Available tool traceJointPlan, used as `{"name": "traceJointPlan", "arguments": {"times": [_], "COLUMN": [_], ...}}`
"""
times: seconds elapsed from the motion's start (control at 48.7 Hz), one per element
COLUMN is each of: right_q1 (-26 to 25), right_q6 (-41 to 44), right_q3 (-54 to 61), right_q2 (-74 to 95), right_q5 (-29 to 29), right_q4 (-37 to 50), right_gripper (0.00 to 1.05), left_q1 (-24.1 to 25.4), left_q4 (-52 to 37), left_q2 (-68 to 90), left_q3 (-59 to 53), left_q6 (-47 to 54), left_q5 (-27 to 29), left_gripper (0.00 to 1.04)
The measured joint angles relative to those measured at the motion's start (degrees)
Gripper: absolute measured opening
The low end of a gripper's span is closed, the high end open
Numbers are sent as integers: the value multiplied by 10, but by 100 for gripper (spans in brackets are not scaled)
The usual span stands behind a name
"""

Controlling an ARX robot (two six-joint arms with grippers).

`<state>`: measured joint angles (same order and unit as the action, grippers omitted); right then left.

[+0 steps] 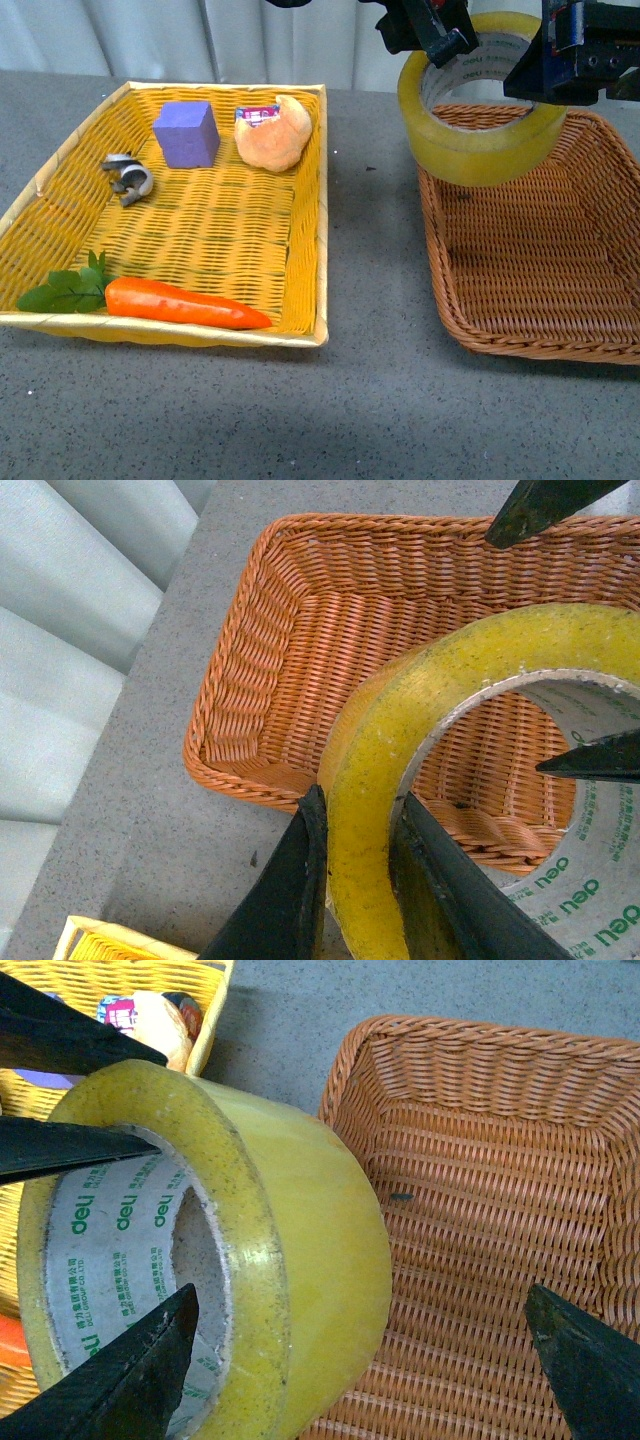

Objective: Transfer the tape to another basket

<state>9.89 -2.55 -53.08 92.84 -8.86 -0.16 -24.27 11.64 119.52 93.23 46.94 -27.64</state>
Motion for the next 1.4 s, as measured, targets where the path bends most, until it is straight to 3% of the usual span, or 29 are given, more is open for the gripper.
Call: {"name": "traceJointPlan", "arguments": {"times": [0.513, 0.616, 0.698, 0.945, 1.109, 1.273, 1.397], "right_q1": [3, 3, -2, -40, -68, -87, -89], "right_q6": [-37, -48, -48, -25, -3, 14, 28], "right_q3": [-3, -6, -10, -37, -59, -74, -79], "right_q2": [4, 9, 16, 72, 125, 176, 212], "right_q5": [-4, 13, 16, 31, 37, 41, 53], "right_q4": [-7, -13, -16, -17, -15, 1, 11], "right_gripper": [29, 18, 16, 15, 15, 15, 15], "left_q1": [-2, -24, -34, -14, 17, 68, 114], "left_q4": [0, 5, 3, -61, -144, -256, -293], "left_q2": [0, -4, -7, -38, -76, -80, -99], "left_q3": [0, 1, 1, -1, -48, -121, -165], "left_q6": [-5, -22, -37, -111, -145, -230, -306], "left_q5": [-2, 115, 134, 133, 208, 355, 415], "left_gripper": [15, 14, 15, 68, 99, 98, 98]}}
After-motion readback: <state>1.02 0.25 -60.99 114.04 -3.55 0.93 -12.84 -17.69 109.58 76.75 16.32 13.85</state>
